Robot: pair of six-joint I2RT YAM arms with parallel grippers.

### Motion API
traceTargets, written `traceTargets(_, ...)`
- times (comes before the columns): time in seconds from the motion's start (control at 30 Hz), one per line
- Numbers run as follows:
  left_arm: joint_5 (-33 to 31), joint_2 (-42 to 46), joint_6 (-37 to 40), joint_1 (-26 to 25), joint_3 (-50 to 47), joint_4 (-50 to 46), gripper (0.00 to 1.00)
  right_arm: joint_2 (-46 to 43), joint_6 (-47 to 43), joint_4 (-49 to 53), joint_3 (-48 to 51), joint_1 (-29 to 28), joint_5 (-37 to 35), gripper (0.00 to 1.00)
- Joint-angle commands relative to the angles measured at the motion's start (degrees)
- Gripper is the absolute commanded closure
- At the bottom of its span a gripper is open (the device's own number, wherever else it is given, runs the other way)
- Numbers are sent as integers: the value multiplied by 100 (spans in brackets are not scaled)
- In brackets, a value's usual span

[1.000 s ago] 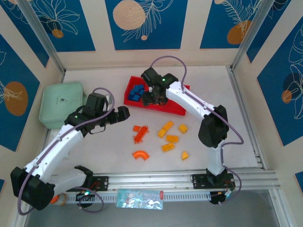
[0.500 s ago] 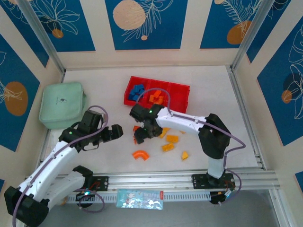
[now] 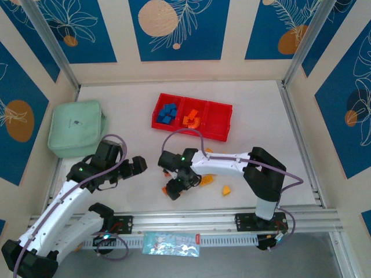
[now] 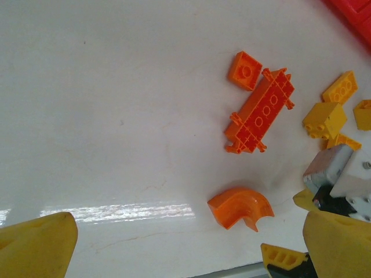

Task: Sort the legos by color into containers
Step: Pick up the lego from the bottom-center of the table.

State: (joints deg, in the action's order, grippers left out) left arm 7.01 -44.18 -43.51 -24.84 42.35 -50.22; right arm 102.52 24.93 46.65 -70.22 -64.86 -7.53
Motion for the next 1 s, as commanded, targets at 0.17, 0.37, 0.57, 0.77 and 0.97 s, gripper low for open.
traceTargets(0.17, -147, 75, -105, 68, -60, -155, 1, 493, -227, -58, -232, -259, -354, 27)
traceTargets(0.37, -161, 52, -106, 76, -78, -113, 1, 641, -285, -139, -268, -291, -534, 35)
traceTargets(0.57, -147, -3, -93, 76, -43, -102, 1, 742, -291, -165, -265, -311, -584, 46)
traceTargets(0.77, -112, -63, -79, 84, 6, -52, 1, 690, -253, -123, -256, -378, -559, 57)
traceTargets(0.97, -60, -160, -31, 85, 153, -36, 1, 389, -207, 12, -229, -362, -591, 65)
